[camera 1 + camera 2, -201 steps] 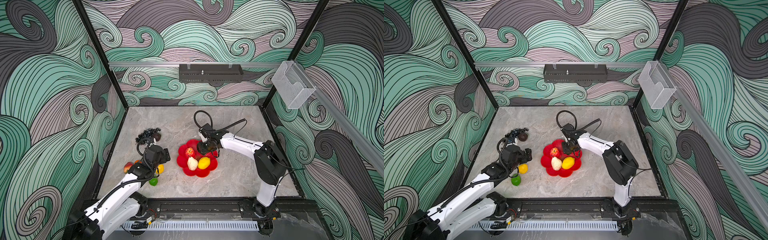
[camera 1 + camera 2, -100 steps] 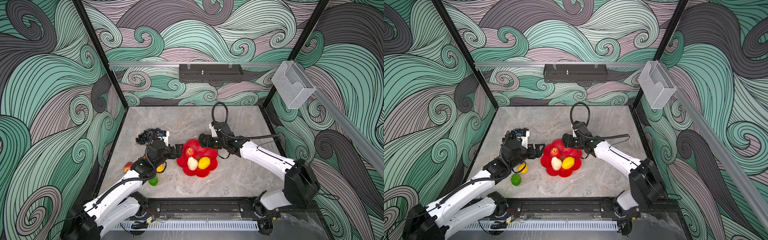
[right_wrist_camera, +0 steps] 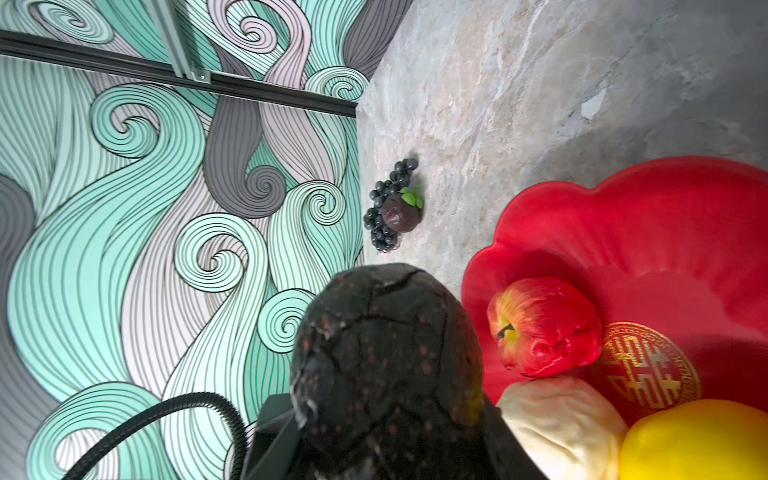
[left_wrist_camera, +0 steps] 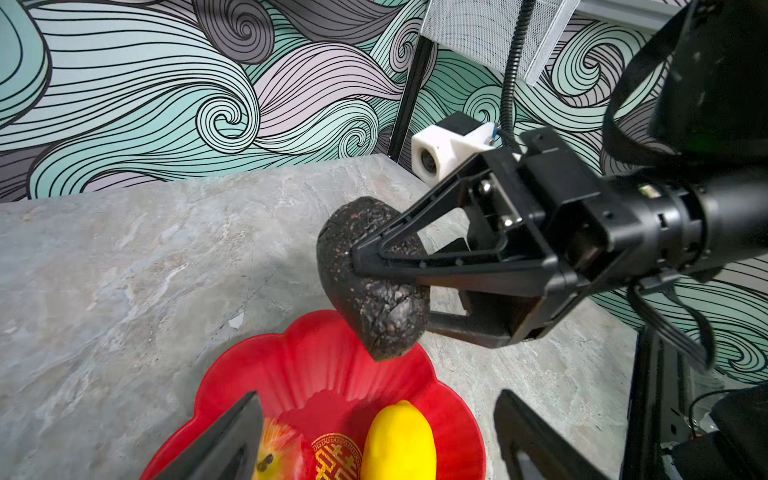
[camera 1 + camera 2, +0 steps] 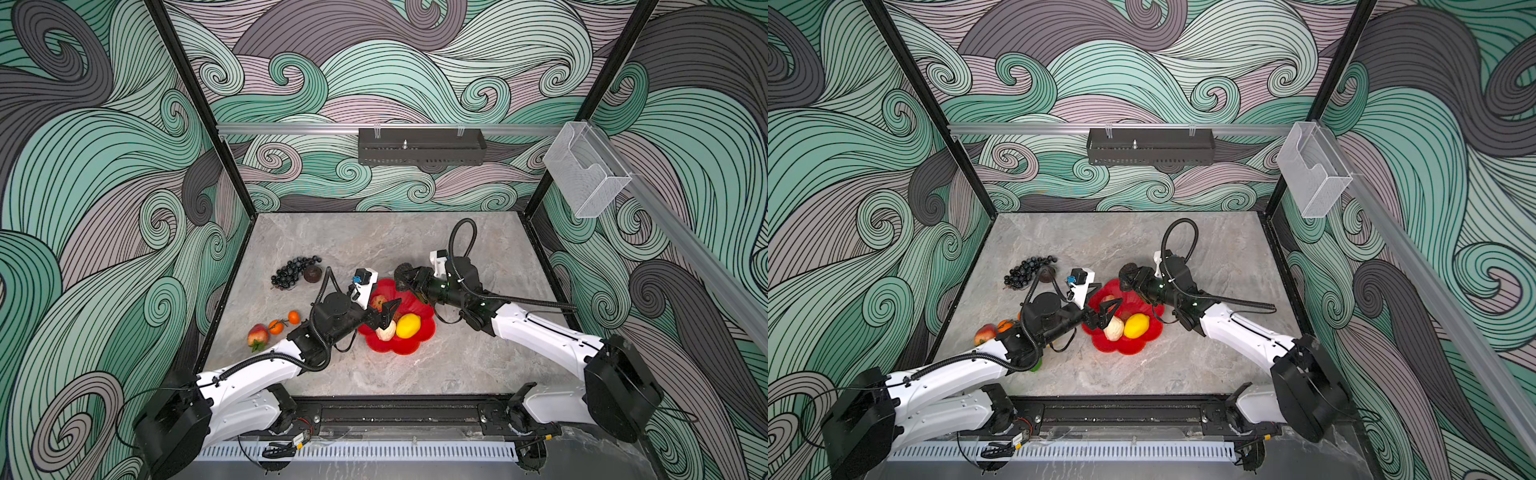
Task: Place and organize the fake fruits in the fruit bowl
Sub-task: 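Lift the avocado with the right gripper while the left gripper reaches toward it, then close the left gripper on the avocado held by the right gripper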
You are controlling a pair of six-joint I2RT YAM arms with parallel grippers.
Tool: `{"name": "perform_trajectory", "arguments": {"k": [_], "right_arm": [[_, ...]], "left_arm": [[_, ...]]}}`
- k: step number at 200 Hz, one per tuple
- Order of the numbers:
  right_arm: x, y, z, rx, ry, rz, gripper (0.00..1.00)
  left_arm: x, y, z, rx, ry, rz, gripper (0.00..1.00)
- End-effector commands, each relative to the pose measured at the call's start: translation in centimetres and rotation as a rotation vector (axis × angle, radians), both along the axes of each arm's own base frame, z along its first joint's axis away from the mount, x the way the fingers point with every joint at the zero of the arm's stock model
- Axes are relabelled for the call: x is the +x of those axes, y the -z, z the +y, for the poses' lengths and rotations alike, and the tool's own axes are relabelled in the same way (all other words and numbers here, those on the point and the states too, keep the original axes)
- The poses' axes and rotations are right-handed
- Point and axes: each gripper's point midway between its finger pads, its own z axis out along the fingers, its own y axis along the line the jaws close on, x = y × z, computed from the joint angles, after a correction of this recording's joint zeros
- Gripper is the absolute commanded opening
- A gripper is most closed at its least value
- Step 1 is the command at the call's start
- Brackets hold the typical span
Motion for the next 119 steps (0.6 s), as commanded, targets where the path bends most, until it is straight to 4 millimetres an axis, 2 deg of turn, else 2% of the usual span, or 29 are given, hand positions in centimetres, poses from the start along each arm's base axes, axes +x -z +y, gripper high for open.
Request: {"name": "perform_trajectory", "arguments": {"k": [1,21,58,119], "right_arm": [[-1.1,-3.7,0.8,0.119,-0.012,-0.054,0.43],[-1.9,-4.0,1.4,0.152,-0.024,-0.053,0.43],[-3.3,-4.3,2.5,0.159,-0.056,-0.062,0.43],[-3.6,-3.3,2.2,0.155,-0.035,-0.049,0.43]], "left_arm": [[0.7,-3.4,-0.8,-0.07,-0.006,-0.101,0.88],[0.8,-3.6,-1.6,-0.072,0.007,-0.102,0.85],[1.2,-4.3,-1.6,-0.109,-0.019,-0.109,0.82],[0.2,-5.6,-1.6,-0.163,0.02,-0.141,0.74]]}}
